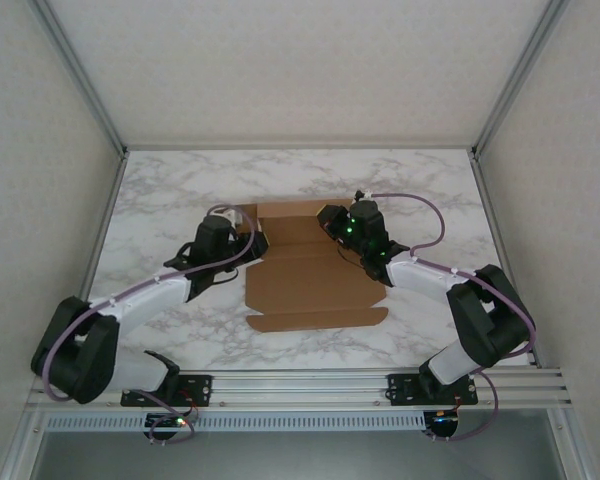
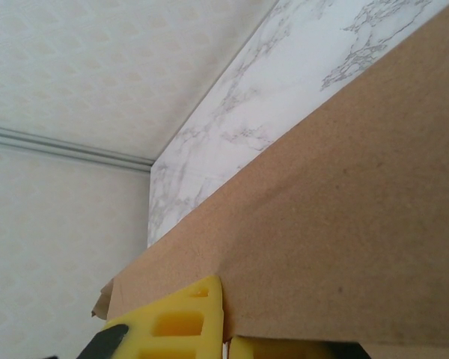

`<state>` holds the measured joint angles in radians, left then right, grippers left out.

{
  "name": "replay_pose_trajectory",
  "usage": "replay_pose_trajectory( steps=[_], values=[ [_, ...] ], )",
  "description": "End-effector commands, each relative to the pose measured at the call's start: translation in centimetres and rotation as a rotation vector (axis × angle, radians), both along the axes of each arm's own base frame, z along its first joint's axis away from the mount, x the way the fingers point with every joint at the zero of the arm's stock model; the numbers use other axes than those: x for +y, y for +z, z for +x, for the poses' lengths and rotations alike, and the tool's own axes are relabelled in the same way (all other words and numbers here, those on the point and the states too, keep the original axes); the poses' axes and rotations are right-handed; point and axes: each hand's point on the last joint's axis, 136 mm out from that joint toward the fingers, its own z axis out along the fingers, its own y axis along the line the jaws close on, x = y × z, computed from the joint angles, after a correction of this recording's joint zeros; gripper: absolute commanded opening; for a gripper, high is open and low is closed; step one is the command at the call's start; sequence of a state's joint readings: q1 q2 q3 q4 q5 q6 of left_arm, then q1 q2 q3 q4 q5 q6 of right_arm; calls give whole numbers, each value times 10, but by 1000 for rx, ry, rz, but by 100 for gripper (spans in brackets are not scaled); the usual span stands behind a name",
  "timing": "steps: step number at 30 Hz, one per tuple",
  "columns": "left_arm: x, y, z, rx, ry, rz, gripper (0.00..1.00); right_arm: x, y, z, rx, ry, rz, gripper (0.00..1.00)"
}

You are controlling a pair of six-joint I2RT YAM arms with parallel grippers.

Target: Fold the paper box

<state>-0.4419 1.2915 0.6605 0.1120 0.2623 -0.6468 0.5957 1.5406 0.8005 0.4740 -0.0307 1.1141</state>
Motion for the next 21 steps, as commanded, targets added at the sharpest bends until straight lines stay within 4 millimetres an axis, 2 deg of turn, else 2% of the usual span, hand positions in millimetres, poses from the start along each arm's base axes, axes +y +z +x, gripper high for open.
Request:
replay_pose_trajectory(
  steps=[1, 5, 8, 10, 14, 18, 21],
  values=[
    [16, 41, -4, -99, 22, 80, 39, -8, -17, -6, 44, 9, -78, 7],
    [57, 92, 10, -202, 150, 150, 35, -6, -15, -7, 39, 28, -76, 7],
    [101, 104, 26, -199, 284, 162, 31, -6, -13, -7, 33, 34, -77, 7],
    [127, 100, 36, -178, 379, 169, 33, -5, -13, -8, 32, 42, -79, 7],
    [152, 81, 56, -153, 498, 154, 32, -5, -12, -8, 28, 46, -81, 7],
    [153, 52, 75, -115, 516, 102, 32, -5, -13, -7, 33, 43, -83, 7],
    [144, 36, 77, -98, 449, 120, 35, -6, -13, -6, 35, 47, -86, 7]
  ],
)
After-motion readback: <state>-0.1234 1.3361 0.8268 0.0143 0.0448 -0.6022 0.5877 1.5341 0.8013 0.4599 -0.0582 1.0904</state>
